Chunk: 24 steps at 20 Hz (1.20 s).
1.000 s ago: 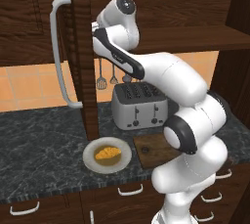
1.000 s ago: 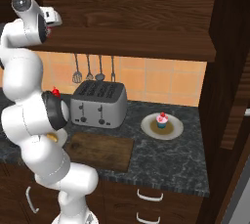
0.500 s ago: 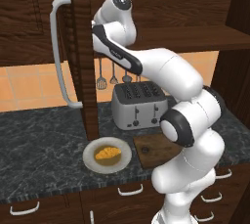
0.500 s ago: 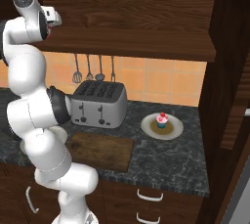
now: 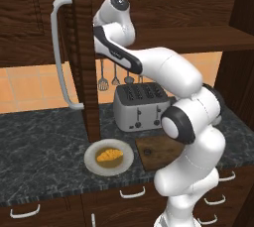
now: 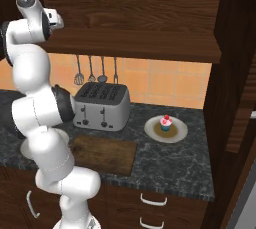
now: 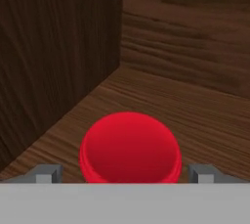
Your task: From the different types of pastries on the counter, select a croissant and place it on the cutting board. Then retrieve a jar of jam from the cabinet and place it alongside the croissant on the cutting board.
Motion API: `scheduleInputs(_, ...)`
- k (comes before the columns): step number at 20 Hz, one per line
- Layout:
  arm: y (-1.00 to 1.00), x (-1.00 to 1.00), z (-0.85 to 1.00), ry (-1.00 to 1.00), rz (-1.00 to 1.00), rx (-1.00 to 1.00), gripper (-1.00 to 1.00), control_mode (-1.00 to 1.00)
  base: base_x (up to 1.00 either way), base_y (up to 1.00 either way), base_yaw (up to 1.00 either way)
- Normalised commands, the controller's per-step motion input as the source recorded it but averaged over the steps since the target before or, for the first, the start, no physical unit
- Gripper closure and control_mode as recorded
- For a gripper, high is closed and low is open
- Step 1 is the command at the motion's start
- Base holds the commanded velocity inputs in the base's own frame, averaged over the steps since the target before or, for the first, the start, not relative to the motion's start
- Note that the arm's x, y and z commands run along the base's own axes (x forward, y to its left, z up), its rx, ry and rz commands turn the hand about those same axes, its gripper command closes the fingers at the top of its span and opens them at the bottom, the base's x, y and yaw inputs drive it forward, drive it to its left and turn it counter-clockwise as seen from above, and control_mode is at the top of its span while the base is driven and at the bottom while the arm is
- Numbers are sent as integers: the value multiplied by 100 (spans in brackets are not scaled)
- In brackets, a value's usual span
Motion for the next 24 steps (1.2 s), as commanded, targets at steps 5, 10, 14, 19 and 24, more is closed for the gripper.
scheduleInputs(5,5,19,-7,2,0,0,-100,-100,0,0,0)
scheduleInputs(10,0,26,-5,6,0,0,100,-100,0,0,0)
scheduleInputs(14,0,18,-2,7,0,0,100,-100,0,0,0)
scheduleInputs(19,2,0,0,4,0,0,100,-100,0,0,0)
scheduleInputs(24,3,-43,0,-5,-3,0,100,-100,0,0,0)
